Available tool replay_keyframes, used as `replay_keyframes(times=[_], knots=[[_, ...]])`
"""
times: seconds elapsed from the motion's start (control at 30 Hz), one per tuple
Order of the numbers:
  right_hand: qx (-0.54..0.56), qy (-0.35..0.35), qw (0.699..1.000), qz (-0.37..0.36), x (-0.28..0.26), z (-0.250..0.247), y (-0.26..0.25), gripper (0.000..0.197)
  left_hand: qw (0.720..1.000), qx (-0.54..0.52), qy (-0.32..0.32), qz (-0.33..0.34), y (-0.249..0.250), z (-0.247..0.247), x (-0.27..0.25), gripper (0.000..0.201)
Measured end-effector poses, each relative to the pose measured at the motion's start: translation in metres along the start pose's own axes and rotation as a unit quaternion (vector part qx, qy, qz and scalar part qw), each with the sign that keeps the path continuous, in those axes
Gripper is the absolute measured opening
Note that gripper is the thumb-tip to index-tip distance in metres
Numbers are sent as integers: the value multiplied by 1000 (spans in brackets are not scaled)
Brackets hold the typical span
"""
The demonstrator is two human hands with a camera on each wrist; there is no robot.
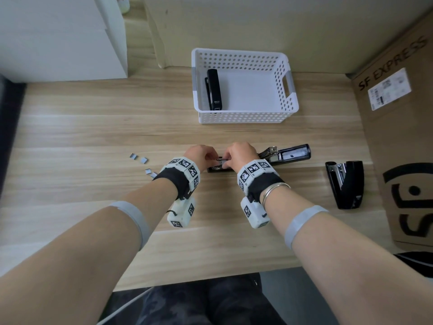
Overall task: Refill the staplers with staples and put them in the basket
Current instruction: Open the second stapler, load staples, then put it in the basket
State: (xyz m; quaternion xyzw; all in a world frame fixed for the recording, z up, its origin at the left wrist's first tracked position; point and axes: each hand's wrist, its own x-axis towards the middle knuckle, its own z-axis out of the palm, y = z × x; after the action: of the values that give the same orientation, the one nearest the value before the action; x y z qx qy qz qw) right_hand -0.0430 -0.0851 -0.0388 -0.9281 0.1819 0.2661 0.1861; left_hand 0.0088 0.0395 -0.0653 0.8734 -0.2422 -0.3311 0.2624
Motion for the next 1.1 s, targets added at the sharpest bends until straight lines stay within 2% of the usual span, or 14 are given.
replay_keyframes(times=[0.13,0.3,0.47,0.57,0.63,0.8,1.1], knots=[[20,-11,1000,14,7,-3,1,18,1000,-8,1,-1,-1,0,0,28],[-42,-16,999,17,6,-4,0,17,1000,-6,6,0,-2,1,0,27],[-92,28,995,24,-2,-5,3,33,1000,14,0,-6,-6,-5,-2,25],[-84,46,995,16,-5,-5,0,33,998,49,31,-32,-23,-18,-6,25],[-77,52,996,12,-7,-5,-3,32,995,81,18,-60,-38,-27,-11,31],[-70,55,996,0,-15,-4,-4,31,986,136,-10,-98,-64,-37,-23,24],[-48,58,997,-12,-19,0,1,29,988,138,-19,-69,-60,-23,-19,22]])
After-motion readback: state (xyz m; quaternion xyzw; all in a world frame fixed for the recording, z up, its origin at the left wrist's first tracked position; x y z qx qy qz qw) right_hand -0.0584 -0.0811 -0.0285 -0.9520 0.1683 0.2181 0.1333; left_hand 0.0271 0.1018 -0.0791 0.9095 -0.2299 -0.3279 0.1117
